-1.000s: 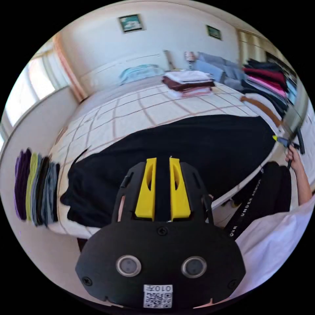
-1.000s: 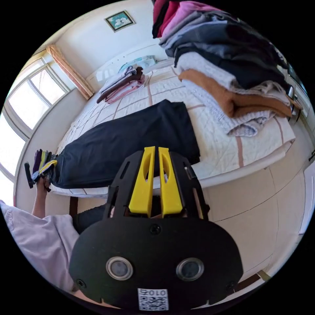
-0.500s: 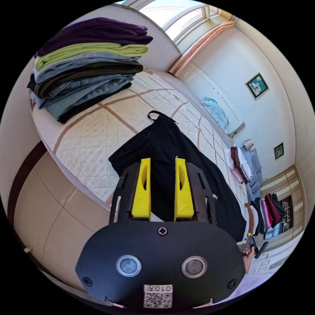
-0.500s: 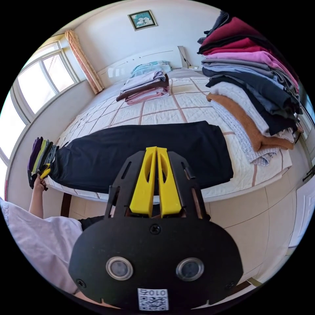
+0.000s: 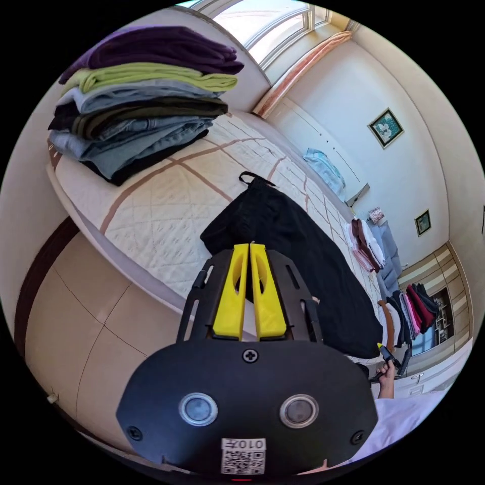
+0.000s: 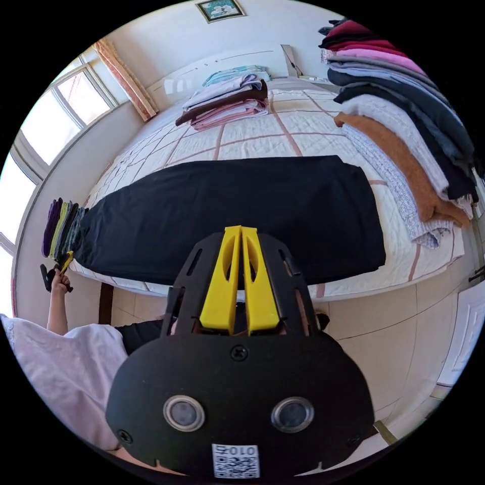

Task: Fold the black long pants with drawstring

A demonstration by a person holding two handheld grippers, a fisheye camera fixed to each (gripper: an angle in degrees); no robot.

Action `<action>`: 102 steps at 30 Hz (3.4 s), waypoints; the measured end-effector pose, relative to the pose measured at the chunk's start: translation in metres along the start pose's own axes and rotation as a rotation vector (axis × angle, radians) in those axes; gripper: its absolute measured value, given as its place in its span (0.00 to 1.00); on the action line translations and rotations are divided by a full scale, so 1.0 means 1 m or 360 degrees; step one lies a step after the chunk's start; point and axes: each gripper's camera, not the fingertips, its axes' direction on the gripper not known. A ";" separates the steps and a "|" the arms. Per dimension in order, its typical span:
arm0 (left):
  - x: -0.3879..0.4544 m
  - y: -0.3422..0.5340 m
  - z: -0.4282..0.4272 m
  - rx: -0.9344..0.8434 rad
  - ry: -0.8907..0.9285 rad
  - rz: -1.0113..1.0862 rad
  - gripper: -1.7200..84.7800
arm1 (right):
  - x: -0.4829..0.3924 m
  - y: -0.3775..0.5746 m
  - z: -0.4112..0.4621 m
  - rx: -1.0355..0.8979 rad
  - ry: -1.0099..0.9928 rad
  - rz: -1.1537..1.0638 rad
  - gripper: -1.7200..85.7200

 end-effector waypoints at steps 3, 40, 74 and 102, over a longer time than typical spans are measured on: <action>0.015 -0.004 0.011 -0.0103 -0.0117 0.0203 0.02 | 0.015 -0.010 0.020 -0.0096 0.0040 0.0014 0.05; 0.351 0.116 0.086 -0.0357 0.0041 0.1458 0.02 | 0.256 0.076 0.002 0.0508 -0.0306 0.1114 0.13; 0.251 -0.085 0.018 -0.0767 0.1079 0.0708 0.19 | -0.201 0.055 0.195 -0.0109 -0.0214 -0.1056 0.06; 0.326 -0.177 0.045 -0.1020 0.0594 0.0988 0.04 | -0.118 0.143 0.217 0.0093 -0.0111 -0.1022 0.07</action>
